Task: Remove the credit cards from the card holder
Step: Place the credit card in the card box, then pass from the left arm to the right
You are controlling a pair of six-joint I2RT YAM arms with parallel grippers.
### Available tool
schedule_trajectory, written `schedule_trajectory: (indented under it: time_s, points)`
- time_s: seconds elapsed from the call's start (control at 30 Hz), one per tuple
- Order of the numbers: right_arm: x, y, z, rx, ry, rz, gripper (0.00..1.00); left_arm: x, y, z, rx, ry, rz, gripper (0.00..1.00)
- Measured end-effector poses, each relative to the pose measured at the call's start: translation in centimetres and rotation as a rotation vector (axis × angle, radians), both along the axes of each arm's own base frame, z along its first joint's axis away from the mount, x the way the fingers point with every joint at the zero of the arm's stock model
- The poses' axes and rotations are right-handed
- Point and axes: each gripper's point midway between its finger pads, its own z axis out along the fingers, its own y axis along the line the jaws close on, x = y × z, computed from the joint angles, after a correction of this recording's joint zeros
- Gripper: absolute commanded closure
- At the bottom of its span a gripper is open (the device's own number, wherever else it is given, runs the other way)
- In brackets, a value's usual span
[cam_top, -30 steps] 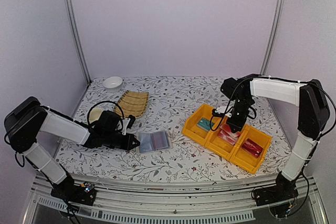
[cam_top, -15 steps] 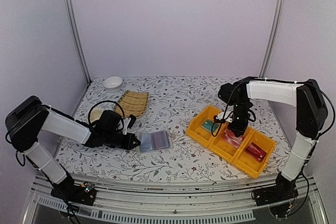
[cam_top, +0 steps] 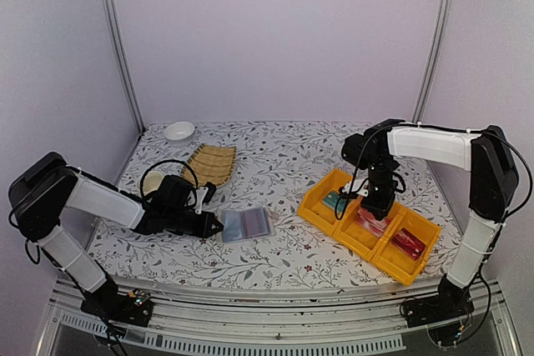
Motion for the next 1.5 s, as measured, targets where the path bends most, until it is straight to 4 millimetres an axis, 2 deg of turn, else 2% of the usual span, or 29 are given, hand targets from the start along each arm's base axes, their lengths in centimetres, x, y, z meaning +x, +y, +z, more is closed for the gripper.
schedule_trajectory:
  time_s: [0.13,0.27,0.4,0.5,1.07,1.23,1.33,1.43,1.5]
  points:
    - [0.0,-0.1,-0.1,-0.005,0.003,0.001,0.98,0.0,0.0,0.0,0.000,0.000,0.000,1.00]
    - [0.1,-0.2,-1.1,-0.029,0.026,0.008,0.94,0.0,0.0,0.0,0.000,0.000,0.000,1.00]
    - [0.4,-0.5,-2.2,-0.066,0.040,0.024,0.83,0.0,0.0,0.0,-0.002,-0.003,0.000,1.00]
    - [0.7,-0.7,-2.3,-0.083,0.029,0.033,0.74,-0.1,0.0,-0.1,-0.003,-0.004,0.001,1.00]
    - [2.9,-2.7,-1.2,-0.216,-0.095,0.020,0.73,0.0,0.0,0.0,-0.004,-0.006,0.000,1.00]
    - [4.1,-2.8,0.3,-0.243,-0.161,-0.010,0.73,-0.1,0.0,0.0,-0.004,-0.005,0.000,1.00]
    - [5.6,-2.4,2.0,-0.245,-0.236,-0.032,0.73,-0.1,0.0,0.0,-0.004,-0.005,0.000,1.00]
    - [7.7,-1.1,5.0,-0.194,-0.354,-0.055,0.73,-0.1,0.0,0.0,-0.004,-0.005,0.000,1.00]
    - [9.4,0.3,8.0,-0.129,-0.473,-0.070,0.71,0.0,0.0,0.0,-0.006,-0.007,0.000,1.00]
